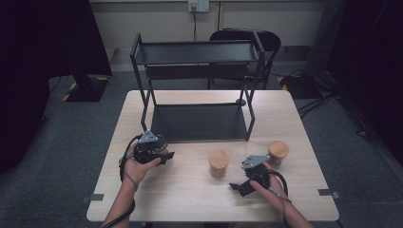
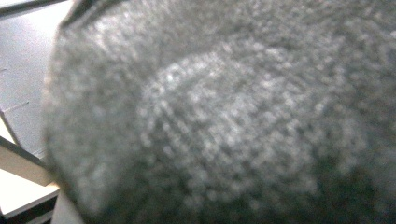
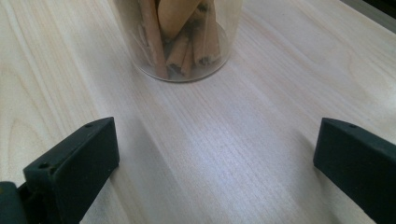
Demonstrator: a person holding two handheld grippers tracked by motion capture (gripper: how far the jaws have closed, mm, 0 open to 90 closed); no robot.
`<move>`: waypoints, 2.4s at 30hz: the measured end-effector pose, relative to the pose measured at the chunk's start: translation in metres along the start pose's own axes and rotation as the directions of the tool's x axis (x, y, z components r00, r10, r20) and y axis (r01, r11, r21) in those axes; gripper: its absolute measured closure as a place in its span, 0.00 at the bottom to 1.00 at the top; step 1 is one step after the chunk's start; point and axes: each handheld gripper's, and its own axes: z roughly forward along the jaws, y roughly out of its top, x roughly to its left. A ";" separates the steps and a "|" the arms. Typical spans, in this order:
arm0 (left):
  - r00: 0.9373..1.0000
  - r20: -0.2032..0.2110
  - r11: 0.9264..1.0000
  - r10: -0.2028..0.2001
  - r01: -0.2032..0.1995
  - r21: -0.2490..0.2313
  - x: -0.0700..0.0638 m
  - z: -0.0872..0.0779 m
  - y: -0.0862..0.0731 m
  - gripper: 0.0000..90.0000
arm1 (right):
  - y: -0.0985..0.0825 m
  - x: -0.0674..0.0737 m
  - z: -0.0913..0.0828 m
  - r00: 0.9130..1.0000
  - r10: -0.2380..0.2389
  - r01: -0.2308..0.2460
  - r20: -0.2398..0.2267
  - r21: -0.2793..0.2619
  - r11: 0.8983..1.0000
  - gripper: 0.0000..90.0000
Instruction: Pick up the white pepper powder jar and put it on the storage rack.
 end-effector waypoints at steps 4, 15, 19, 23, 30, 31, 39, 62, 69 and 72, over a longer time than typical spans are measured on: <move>1.000 -0.007 1.000 -0.001 0.001 -0.002 0.001 0.002 0.002 0.34 | 0.000 0.000 0.000 1.000 0.000 0.000 0.000 0.000 1.000 0.00; 0.999 -0.039 1.000 -0.010 0.010 -0.013 0.006 0.011 0.008 0.34 | 0.000 0.000 0.000 1.000 0.000 0.000 0.000 0.000 1.000 0.00; 0.999 -0.040 1.000 -0.013 0.012 -0.019 0.008 0.013 0.012 0.34 | 0.000 0.000 0.000 1.000 0.000 0.000 0.000 0.000 1.000 0.00; 0.999 -0.038 1.000 -0.002 0.002 -0.010 0.010 0.014 0.015 0.34 | 0.000 0.000 0.000 1.000 0.000 0.000 0.000 0.000 1.000 0.00; 0.999 -0.038 1.000 -0.003 0.003 -0.010 0.012 0.016 0.020 0.34 | 0.000 0.000 0.000 1.000 0.000 0.000 0.000 0.000 1.000 0.00; 0.999 -0.038 1.000 -0.003 0.003 -0.010 0.013 0.016 0.021 0.34 | 0.000 0.000 0.000 1.000 0.000 0.000 0.000 0.000 1.000 0.00; 0.999 -0.042 1.000 -0.020 0.020 -0.022 0.017 0.019 0.027 0.34 | 0.000 0.000 0.000 1.000 0.000 0.000 0.000 0.000 1.000 0.00; 0.998 -0.057 0.999 -0.031 0.029 -0.022 0.023 0.030 0.048 0.34 | 0.000 0.000 0.000 1.000 0.000 0.000 0.000 0.000 1.000 0.00; 0.997 -0.067 0.999 -0.036 0.034 -0.025 0.026 0.033 0.053 0.34 | 0.000 0.000 0.000 1.000 0.000 0.000 0.000 0.000 1.000 0.00; 0.997 -0.069 0.999 -0.038 0.036 -0.023 0.027 0.034 0.055 0.34 | 0.000 0.000 0.000 1.000 0.000 0.000 0.000 0.000 1.000 0.00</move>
